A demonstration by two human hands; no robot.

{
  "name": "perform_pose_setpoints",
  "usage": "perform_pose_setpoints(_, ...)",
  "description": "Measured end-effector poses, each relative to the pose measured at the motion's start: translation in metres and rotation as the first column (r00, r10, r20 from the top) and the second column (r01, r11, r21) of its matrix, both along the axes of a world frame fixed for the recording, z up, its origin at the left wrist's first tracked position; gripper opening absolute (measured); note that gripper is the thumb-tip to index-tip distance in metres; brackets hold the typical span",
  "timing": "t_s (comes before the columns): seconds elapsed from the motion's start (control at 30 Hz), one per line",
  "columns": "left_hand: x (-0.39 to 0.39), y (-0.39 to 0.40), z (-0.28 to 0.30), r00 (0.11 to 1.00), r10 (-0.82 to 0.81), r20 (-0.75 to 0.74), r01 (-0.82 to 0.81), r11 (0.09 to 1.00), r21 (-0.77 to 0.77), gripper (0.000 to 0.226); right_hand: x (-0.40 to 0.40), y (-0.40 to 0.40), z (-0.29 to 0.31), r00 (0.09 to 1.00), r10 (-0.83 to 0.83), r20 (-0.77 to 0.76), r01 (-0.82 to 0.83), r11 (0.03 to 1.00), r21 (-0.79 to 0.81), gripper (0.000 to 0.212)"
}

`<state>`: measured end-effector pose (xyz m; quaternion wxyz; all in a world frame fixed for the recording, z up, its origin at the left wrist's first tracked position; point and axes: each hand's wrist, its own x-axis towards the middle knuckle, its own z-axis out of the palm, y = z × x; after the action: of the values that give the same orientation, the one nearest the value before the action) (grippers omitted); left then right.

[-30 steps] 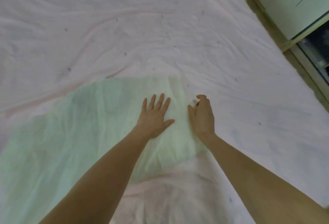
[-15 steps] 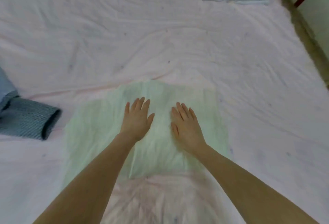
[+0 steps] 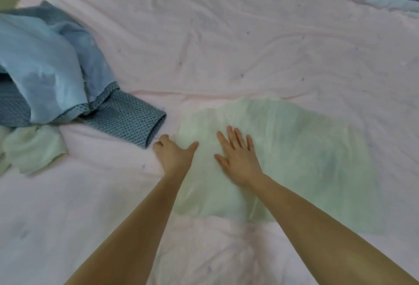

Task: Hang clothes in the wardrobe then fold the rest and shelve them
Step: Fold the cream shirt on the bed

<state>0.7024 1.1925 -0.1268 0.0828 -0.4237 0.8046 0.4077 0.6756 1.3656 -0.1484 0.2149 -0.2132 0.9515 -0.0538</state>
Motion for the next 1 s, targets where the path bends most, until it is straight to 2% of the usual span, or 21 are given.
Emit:
perform_pose_setpoints(0.1, -0.006, -0.011, -0.003, 0.996, 0.093, 0.004, -0.093, 0.992, 0.089, 0.082, -0.006, -0.001, -0.008, 0.986, -0.095, -0.135, 0.100, 0.995, 0.027, 0.068)
perform_pose_setpoints(0.17, -0.009, -0.021, -0.011, 0.993, 0.112, 0.026, -0.115, 0.980, 0.161, 0.072, -0.014, -0.002, -0.017, 0.982, -0.180, -0.058, 0.182, 0.983, 0.034, 0.063)
perform_pose_setpoints(0.27, -0.010, -0.030, -0.016, 0.995, 0.097, 0.006, -0.096, 0.977, 0.191, 0.033, -0.028, -0.003, -0.023, 0.975, -0.208, 0.076, 0.204, 0.977, 0.057, 0.064)
perform_pose_setpoints(0.33, -0.008, -0.037, -0.016, 0.993, 0.117, 0.016, -0.117, 0.964, 0.239, 0.042, -0.030, -0.007, -0.018, 0.972, -0.230, 0.041, 0.231, 0.973, -0.005, 0.062)
perform_pose_setpoints(0.4, -0.004, -0.041, -0.014, 0.992, 0.105, 0.074, -0.125, 0.922, 0.367, 0.047, -0.024, -0.008, -0.009, 0.955, -0.289, -0.062, 0.283, 0.955, -0.088, 0.060)
perform_pose_setpoints(0.5, 0.009, -0.043, -0.005, 0.987, -0.065, 0.150, -0.025, 0.847, 0.532, 0.054, -0.009, -0.008, 0.005, 0.874, -0.463, -0.150, 0.434, 0.881, -0.191, 0.060)
perform_pose_setpoints(0.6, 0.017, -0.041, 0.000, 0.965, -0.239, 0.109, 0.151, 0.843, 0.517, 0.051, 0.004, -0.001, 0.011, 0.795, -0.597, -0.105, 0.562, 0.791, -0.244, 0.059)
perform_pose_setpoints(0.73, 0.018, -0.030, 0.007, 0.972, -0.233, -0.033, 0.218, 0.838, 0.500, 0.042, -0.007, 0.013, 0.008, 0.799, -0.602, 0.015, 0.555, 0.726, -0.406, 0.059)
perform_pose_setpoints(0.8, 0.018, -0.022, 0.007, 0.964, -0.252, -0.089, 0.265, 0.856, 0.443, 0.037, -0.025, 0.016, 0.001, 0.804, -0.586, 0.099, 0.555, 0.682, -0.476, 0.058)
perform_pose_setpoints(0.93, 0.013, -0.012, 0.004, 0.947, -0.289, -0.142, 0.321, 0.884, 0.340, 0.038, -0.062, 0.013, -0.013, 0.757, -0.576, 0.308, 0.646, 0.594, -0.479, 0.059)
perform_pose_setpoints(1.0, 0.008, -0.004, 0.006, 0.944, -0.274, -0.186, 0.321, 0.896, 0.307, 0.037, -0.072, 0.013, -0.020, 0.738, -0.579, 0.346, 0.671, 0.573, -0.471, 0.059)
